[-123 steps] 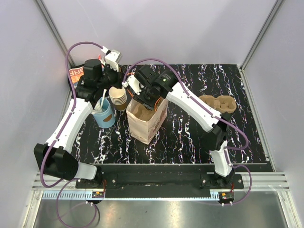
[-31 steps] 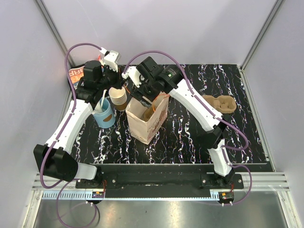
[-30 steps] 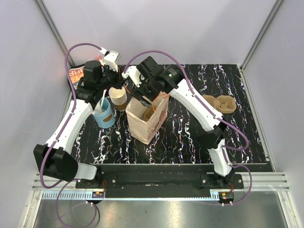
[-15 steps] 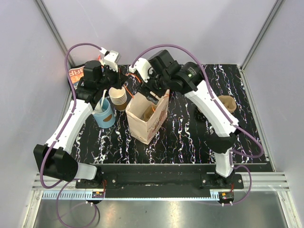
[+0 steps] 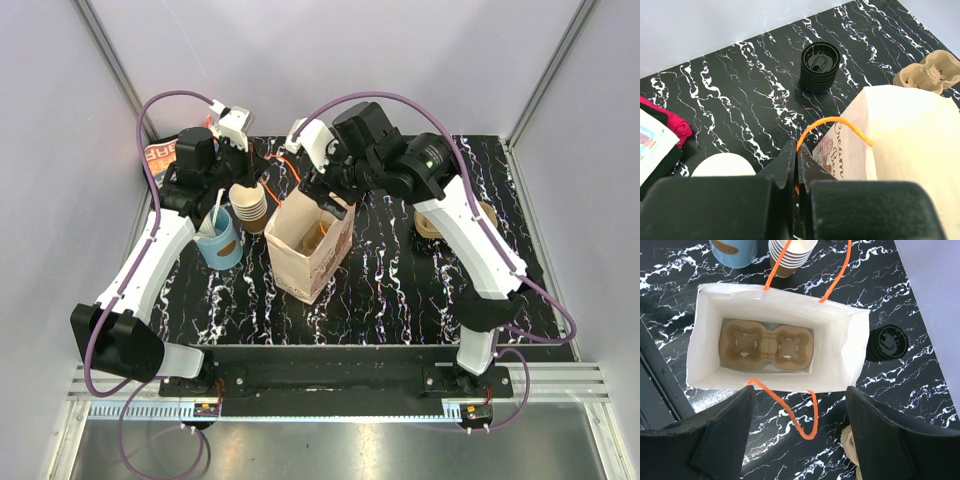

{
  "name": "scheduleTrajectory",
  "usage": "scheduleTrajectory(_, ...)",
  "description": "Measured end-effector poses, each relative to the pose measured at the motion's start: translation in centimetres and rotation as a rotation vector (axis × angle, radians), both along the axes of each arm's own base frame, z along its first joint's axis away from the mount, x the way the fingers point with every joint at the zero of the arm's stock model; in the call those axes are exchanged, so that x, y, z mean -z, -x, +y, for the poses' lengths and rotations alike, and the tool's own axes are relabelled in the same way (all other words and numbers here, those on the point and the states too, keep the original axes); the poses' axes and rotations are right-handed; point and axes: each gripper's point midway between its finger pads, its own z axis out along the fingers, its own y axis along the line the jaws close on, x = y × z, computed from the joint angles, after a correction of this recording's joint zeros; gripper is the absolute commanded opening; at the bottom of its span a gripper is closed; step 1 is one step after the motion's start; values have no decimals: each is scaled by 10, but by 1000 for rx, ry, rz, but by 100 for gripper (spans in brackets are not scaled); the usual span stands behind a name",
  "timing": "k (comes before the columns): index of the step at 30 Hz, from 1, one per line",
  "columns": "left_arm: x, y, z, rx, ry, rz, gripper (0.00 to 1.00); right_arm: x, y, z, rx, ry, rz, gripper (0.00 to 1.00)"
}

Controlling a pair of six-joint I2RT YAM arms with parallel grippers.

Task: Pack the takeout coffee

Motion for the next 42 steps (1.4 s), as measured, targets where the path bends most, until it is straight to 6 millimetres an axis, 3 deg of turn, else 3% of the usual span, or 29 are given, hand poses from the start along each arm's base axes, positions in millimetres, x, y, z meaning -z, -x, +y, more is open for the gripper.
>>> scheduleTrajectory(7, 0, 0, 0, 1, 2, 1, 1, -6, 18, -18, -59, 18, -25, 76)
scheduleTrajectory(15, -2, 1, -1, 6, 4, -1, 0, -33, 33, -45, -105, -44, -77, 70)
scheduleTrajectory(20, -11, 3, -5, 22, 9, -13, 0, -18, 28, -42, -119, -23, -66, 67)
scheduleTrajectory(24, -25, 6, -10, 44, 12, -36, 0, 4, 9, -37, -107, 11, -43, 61)
scheduleTrajectory(30, -42, 12, -23, 90, 8, -70, 0, 27, -9, -29, -100, 33, -19, 44)
scheduleTrajectory(33, -44, 15, -27, 108, 2, -75, 0, 27, -12, -25, -110, 21, -24, 32)
scheduleTrajectory(38, -40, 16, -31, 123, -10, -62, 0, 23, -16, -19, -115, -3, -44, 25)
scheduleTrajectory(42, -37, 14, -32, 125, -15, -57, 0, 20, -21, -18, -114, -12, -65, 8)
